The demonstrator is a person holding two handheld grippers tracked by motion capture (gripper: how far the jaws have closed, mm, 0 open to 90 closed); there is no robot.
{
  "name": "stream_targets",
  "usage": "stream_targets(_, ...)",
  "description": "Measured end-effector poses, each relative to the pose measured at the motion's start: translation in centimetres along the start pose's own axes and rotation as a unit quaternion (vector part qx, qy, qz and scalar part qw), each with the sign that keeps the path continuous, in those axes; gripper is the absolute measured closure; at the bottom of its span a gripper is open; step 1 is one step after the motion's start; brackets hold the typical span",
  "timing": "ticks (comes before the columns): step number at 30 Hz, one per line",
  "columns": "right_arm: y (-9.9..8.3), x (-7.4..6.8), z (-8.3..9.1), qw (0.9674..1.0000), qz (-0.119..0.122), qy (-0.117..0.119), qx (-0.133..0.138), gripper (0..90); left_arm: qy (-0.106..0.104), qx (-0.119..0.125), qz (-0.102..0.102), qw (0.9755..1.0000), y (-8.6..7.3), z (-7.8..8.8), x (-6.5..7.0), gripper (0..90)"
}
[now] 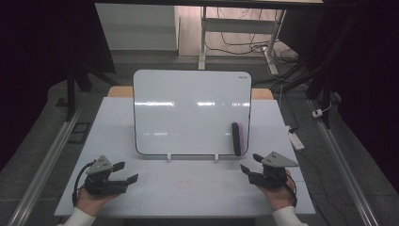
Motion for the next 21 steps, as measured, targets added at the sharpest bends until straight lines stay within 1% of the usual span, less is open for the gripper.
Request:
stream_targets(2, -0.6, 0.3, 0.4, 1.0, 0.002, 0.007, 0.0, 33.9, -0.001, -0.002, 0.001, 1.0, -0.2, 0.0, -0.1, 25.4)
stream_targets(3, -0.9, 0.6, 0.5, 1.0, 0.004, 0.005, -0.001, 33.9, 0.0, -0.003, 0.001, 1.0, -0.4, 0.1, -0.2, 25.3)
stream_targets(5, -1.5, 1.0, 0.7, 0.9999, -0.004, 0.013, 0.001, 34.0, 0.0, -0.004, 0.004, 1.0, -0.5, 0.1, -0.2, 25.3)
stream_targets(8, -1.8, 1.5, 0.6, 0.9999, -0.007, 0.014, 0.003, 33.9, 0.0, -0.003, 0.001, 1.0, -0.5, 0.2, -0.3, 25.3)
stream_targets(14, -1.7, 1.2, 0.3, 0.9998, 0.004, 0.02, 0.005, 33.9, -0.005, -0.004, 0.002, 1.0, -0.5, 0.0, -0.2, 25.1)
stream_targets(21, -1.6, 1.2, 0.5, 0.9998, 0.009, 0.017, 0.007, 32.7, -0.005, -0.003, -0.001, 1.0, -0.5, 0.1, -0.1, 24.9)
Point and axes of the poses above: each handheld gripper's, and its own axes: z roughly backward along the jaws, y roughly out of its top, x roughly to its right, the point moved 9 cm from there along -z, roughly forward along the jaws, and after that the axes turned 11 degrees about y, right-handed, at the moved point
